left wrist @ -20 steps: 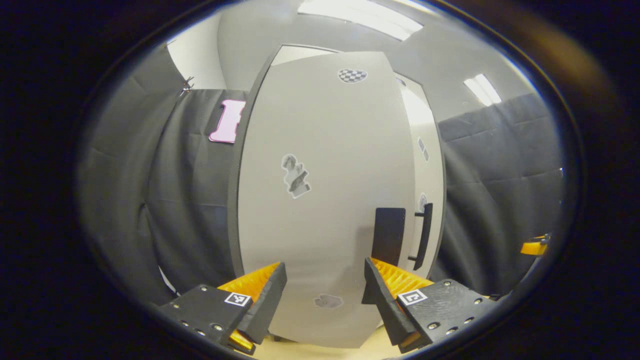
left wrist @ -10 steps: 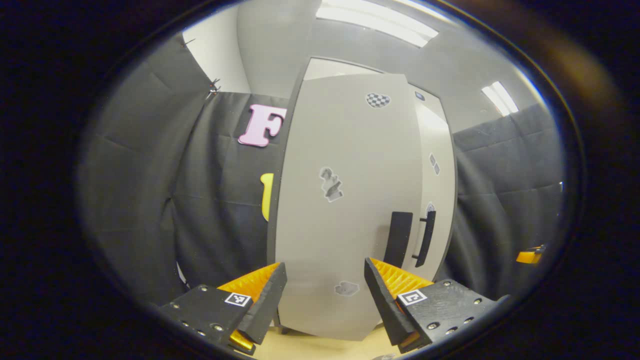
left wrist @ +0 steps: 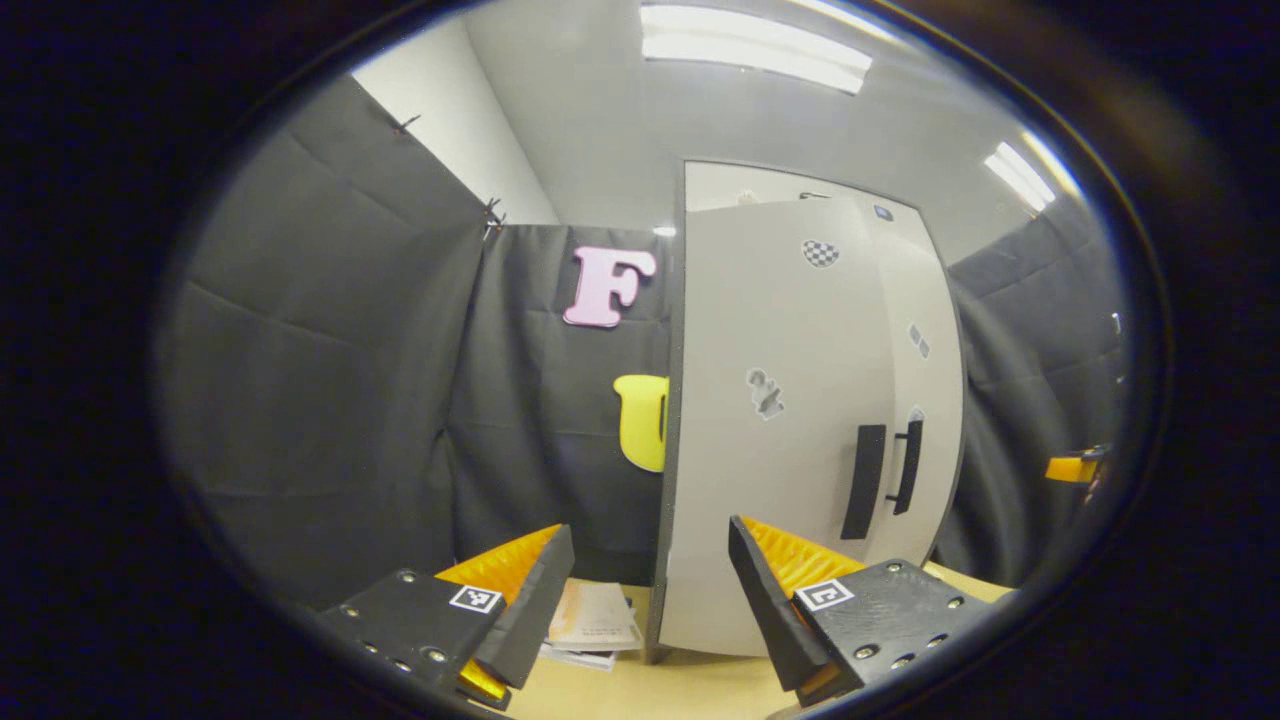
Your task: Grasp the bottle in the cabinet with the left hand and place it on the coaster, then close the right door with the right hand and the left door with the left hand.
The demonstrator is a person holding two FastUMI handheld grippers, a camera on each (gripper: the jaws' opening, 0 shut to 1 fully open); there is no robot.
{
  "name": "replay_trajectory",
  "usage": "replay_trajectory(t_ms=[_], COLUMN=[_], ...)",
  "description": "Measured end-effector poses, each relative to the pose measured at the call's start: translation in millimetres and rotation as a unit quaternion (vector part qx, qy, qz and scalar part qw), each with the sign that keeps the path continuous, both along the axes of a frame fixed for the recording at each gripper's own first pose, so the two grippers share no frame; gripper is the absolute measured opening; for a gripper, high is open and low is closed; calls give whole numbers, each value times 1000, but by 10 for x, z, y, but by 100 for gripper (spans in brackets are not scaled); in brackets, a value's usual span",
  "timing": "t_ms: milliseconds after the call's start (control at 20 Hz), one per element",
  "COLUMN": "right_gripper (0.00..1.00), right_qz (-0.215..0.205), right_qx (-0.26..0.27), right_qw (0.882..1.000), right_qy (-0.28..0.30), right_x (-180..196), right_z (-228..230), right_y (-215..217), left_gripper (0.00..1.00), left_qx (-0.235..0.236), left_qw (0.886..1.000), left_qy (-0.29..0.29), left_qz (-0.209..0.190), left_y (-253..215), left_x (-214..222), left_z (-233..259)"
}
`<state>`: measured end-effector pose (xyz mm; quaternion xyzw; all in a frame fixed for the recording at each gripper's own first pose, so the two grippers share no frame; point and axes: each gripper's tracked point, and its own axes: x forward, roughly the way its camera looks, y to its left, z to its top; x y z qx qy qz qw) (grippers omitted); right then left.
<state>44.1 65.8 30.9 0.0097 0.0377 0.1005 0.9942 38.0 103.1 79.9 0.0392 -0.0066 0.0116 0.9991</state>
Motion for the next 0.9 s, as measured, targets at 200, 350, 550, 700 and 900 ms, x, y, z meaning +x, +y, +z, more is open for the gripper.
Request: replay_trajectory(t_ms=[200, 350, 550, 700, 900], right_gripper=[96, 96, 92, 96, 96], right_qz=[27, 29, 8, -9, -10], right_qx=[6, 3, 5, 4, 5], right_qw=[999, 999, 999, 999, 999], right_qy=[-22, -37, -47, -41, -30], right_x=[14, 12, 21, 71, 98], right_z=[191, 274, 295, 243, 215], right_y=[230, 254, 111, -32, -60], left_gripper=[97, 90, 90, 90, 90], left_qx=[-10, -10, -6, -13, -26], left_qw=[999, 998, 998, 998, 997], left_qy=[-13, -25, -33, -29, -19], left_qz=[31, 51, 58, 63, 68], left_y=[182, 282, 274, 276, 264], left_x=[-292, -492, -470, -479, -494], left_z=[87, 143, 145, 98, 30])
